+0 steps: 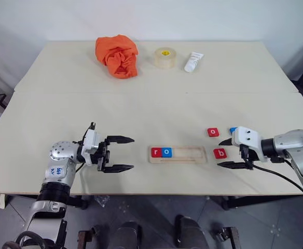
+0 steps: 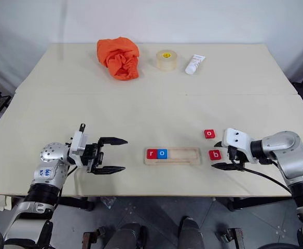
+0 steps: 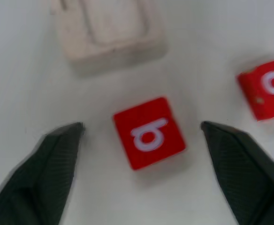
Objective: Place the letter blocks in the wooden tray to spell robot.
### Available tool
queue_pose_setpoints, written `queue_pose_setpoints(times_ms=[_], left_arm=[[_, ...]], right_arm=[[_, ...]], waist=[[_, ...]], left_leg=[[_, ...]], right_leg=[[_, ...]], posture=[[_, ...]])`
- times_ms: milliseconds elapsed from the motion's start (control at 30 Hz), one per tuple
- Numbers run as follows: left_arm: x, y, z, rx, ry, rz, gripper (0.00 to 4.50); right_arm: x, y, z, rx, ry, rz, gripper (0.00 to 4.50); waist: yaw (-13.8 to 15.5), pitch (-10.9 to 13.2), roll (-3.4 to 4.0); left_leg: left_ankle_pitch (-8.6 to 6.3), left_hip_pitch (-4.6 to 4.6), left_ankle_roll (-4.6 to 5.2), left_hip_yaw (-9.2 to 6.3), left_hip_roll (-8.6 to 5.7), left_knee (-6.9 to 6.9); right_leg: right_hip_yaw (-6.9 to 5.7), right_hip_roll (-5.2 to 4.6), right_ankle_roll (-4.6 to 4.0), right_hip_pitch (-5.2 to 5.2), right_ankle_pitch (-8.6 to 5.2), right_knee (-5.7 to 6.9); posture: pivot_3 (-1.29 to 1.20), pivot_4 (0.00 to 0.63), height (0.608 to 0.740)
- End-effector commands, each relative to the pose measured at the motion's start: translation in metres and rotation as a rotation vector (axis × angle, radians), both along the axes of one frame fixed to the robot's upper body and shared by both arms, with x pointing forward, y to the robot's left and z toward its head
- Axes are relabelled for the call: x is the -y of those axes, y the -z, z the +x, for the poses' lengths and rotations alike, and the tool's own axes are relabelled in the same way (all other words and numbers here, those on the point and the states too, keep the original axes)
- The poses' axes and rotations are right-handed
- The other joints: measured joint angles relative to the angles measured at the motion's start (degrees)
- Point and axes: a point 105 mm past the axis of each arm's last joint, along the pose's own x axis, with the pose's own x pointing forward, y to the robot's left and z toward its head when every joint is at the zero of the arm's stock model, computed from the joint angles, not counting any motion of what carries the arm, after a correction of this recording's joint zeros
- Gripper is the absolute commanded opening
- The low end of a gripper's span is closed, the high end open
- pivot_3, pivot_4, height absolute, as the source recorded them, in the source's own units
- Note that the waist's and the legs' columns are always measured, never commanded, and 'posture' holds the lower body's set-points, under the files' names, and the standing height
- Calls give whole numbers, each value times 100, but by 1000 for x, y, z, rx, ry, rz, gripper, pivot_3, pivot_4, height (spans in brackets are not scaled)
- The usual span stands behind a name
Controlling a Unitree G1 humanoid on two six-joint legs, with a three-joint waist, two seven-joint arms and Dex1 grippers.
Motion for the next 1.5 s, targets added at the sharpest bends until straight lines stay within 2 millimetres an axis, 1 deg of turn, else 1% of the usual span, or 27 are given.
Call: queue_pose_setpoints(times_ms=[33,133,233,267,300,333,400,500,567,600,633,700,800,867,1067,1167,1500], left_arm=[[-3,-8,-5,37,4,-13,4500],[-3,-8,-6,34,2,-14,4500],[-3,-8,-6,32,2,-15,4500],[-3,-8,-6,32,6,-14,4500],[-3,-7,-7,28,11,-12,4500],[-3,-7,-7,25,15,-11,4500],[-3,-6,-7,18,26,-3,4500],[-3,-5,-7,10,37,5,4500],[-2,-5,-5,10,35,3,4500],[-3,-5,-4,11,39,9,4500],[-3,-4,-3,11,41,14,4500],[-3,-4,-3,13,46,20,4500],[-4,-6,-1,22,44,13,4500],[-4,-7,-1,26,41,9,4500],[-16,-8,-3,30,3,18,4500],[-21,-8,-4,35,-24,24,4500],[-22,-7,-8,38,-43,17,4500]], right_arm=[[1,0,2,10,-14,-22,2580],[0,-6,2,30,-12,-15,1511],[-1,-11,3,44,-9,-1,1461],[-2,-16,4,57,-5,6,1461],[-10,-32,6,92,2,47,1461],[-15,-43,7,114,7,77,1461],[-28,-61,5,131,-3,110,1461],[-47,-69,-3,98,-50,114,1461],[-60,-69,-7,67,-73,110,1461],[-76,-65,-10,46,-114,99,1461],[-87,-62,-13,33,-142,90,1461],[-102,-59,-15,24,-173,88,1461],[-114,-52,-14,14,-196,78,1461],[-116,-47,-14,-1,-208,57,1461],[-124,-38,-4,-5,-219,17,1461],[-128,-34,5,12,-212,7,1461],[-131,-30,13,16,-233,-16,1461]], waist=[[0,0,0],[1,0,0],[1,0,0],[1,0,0],[2,0,1],[3,3,5],[-7,4,8],[-2,5,10],[8,5,10],[18,5,10],[15,5,10],[13,5,10],[8,5,10],[20,5,10],[-6,5,9],[-29,5,9],[-11,6,9]], left_leg=[[0,0,0,0,0,3],[0,0,-2,0,2,17],[0,0,-2,1,2,23],[0,0,-2,1,2,24],[0,-1,-2,1,2,24],[0,-1,-2,1,3,24],[0,-5,-3,0,5,24],[-2,-5,-9,0,13,23],[-3,-6,-11,-3,15,23],[-3,-7,-10,-3,14,23],[-3,-10,-10,-5,11,23],[-4,-10,-9,-4,10,23],[-4,-13,-9,-5,9,22],[-4,-15,-7,-6,5,22],[-5,-15,-6,-6,4,21],[-5,-15,-6,-1,4,21],[-5,-15,-6,-5,3,20]], right_leg=[[0,0,-1,0,1,1],[0,0,-3,3,6,6],[1,0,-4,4,12,7],[1,0,-4,4,13,7],[2,0,-5,4,13,7],[2,0,-5,2,13,8],[3,0,-5,-3,13,9],[1,4,-9,-6,14,8],[-2,6,-11,-5,14,7],[-2,6,-11,-5,14,5],[-2,6,-11,-4,15,4],[-1,5,-11,-6,15,3],[-1,5,-11,-9,15,4],[-1,4,-12,-10,15,5],[-1,4,-12,-12,15,5],[0,5,-11,-13,15,5],[-1,5,-11,-13,15,6]], posture=[[0,150,740],[0,150,740],[0,150,740],[0,150,740],[0,150,740],[0,150,740],[0,150,740],[0,150,740],[0,150,740],[0,150,740],[0,150,740],[0,150,740],[0,150,740],[0,150,740],[0,150,740],[0,150,740],[0,150,740]])
